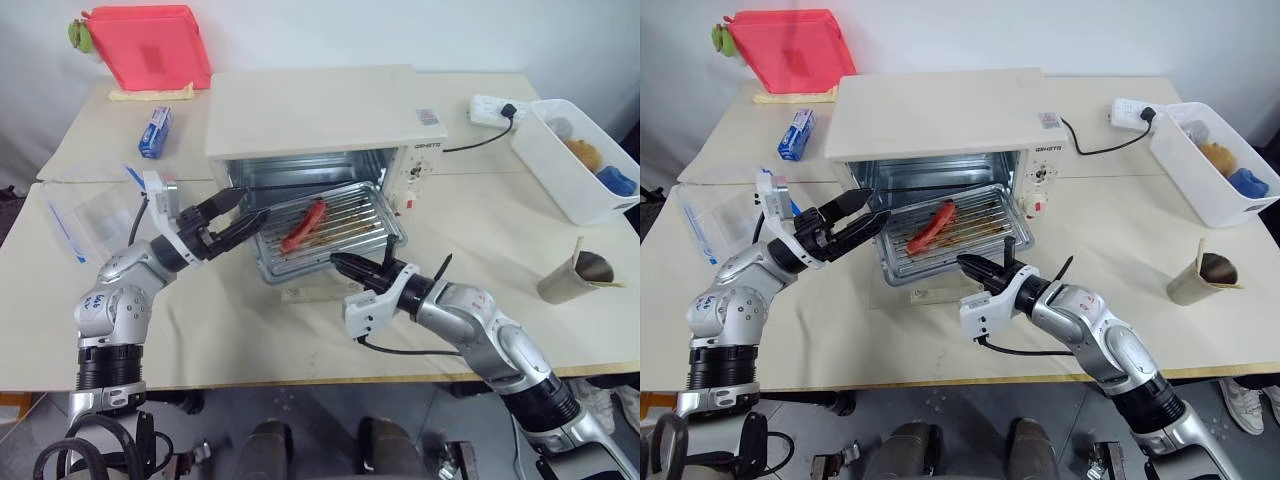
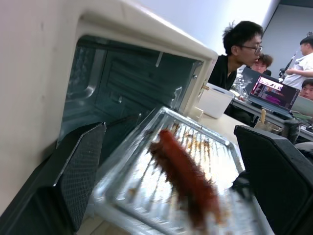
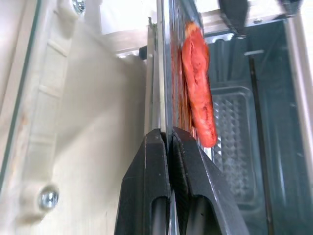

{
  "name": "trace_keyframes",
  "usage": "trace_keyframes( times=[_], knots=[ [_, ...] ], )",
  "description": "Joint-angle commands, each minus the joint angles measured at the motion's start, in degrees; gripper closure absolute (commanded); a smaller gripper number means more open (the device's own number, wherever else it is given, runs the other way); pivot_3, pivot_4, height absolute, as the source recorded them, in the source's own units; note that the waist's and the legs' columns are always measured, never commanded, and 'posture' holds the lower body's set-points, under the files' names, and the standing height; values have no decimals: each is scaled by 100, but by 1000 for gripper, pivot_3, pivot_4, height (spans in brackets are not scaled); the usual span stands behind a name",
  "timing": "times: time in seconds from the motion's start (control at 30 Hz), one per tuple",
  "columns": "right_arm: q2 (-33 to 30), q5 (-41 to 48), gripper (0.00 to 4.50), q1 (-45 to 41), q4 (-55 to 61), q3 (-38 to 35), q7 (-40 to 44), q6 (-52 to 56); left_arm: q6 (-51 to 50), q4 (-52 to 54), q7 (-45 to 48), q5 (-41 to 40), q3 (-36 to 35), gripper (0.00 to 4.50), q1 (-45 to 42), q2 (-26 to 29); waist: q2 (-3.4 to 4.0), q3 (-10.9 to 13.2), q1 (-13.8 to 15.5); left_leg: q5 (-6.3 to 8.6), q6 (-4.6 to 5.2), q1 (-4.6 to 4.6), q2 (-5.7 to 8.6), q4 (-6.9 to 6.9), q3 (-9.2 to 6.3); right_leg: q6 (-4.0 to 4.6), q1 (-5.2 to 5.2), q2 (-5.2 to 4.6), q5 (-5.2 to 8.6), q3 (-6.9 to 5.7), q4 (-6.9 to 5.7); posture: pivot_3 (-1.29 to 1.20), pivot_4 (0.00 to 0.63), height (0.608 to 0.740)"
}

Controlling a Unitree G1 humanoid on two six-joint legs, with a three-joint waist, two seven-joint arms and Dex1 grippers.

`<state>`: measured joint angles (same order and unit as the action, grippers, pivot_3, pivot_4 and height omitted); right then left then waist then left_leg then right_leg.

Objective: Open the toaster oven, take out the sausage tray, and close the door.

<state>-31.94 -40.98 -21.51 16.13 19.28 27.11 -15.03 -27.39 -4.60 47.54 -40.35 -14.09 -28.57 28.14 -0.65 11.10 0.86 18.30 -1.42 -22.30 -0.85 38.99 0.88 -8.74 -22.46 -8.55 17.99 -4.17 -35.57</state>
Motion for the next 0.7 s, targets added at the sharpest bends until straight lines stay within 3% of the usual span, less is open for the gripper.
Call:
trace_keyframes(
  times=[0.03, 0.17, 0.3, 0.43, 0.7],
  knots=[
    [-60, 123, 4458, 217, 625, -366, 32, 115, -242, 387, -156, -154, -205, 0, 176, 131, 0, 0, 2, 0, 0, 0, 0, 0, 0, 0, 0, 0, 0, 0, 0, 0, 150, 740],
    [-94, 146, 4458, 387, 776, -461, 54, 70, -961, 680, -119, -526, -415, 0, 535, 491, 0, 0, -35, 0, 0, -1, 0, -5, -1, 0, -2, 0, 0, 0, 2, 0, 150, 740],
    [-177, 212, 4458, 468, 815, -492, 50, -68, -2737, 934, -569, -1395, -695, 0, 942, 1024, 0, 0, -93, 0, 0, 0, -2, -11, -7, 0, -3, 0, 0, 0, 1, 0, 150, 740],
    [-195, 248, 4458, 412, 770, -422, 51, -138, -3775, 1069, -1189, -2494, -1054, 0, 890, 791, -1, 1, -61, 0, 0, 1, -1, -6, -18, 0, 3, -2, 0, -1, 0, 0, 150, 740],
    [-328, 518, 4458, 184, 538, -310, 207, -527, -4457, 689, -2440, -3559, -1370, 0, 633, 361, -1, 1, -105, 1, -3, 5, -2, -10, -15, 1, 1, -1, 1, 0, -3, 0, 150, 740]
  ],
)
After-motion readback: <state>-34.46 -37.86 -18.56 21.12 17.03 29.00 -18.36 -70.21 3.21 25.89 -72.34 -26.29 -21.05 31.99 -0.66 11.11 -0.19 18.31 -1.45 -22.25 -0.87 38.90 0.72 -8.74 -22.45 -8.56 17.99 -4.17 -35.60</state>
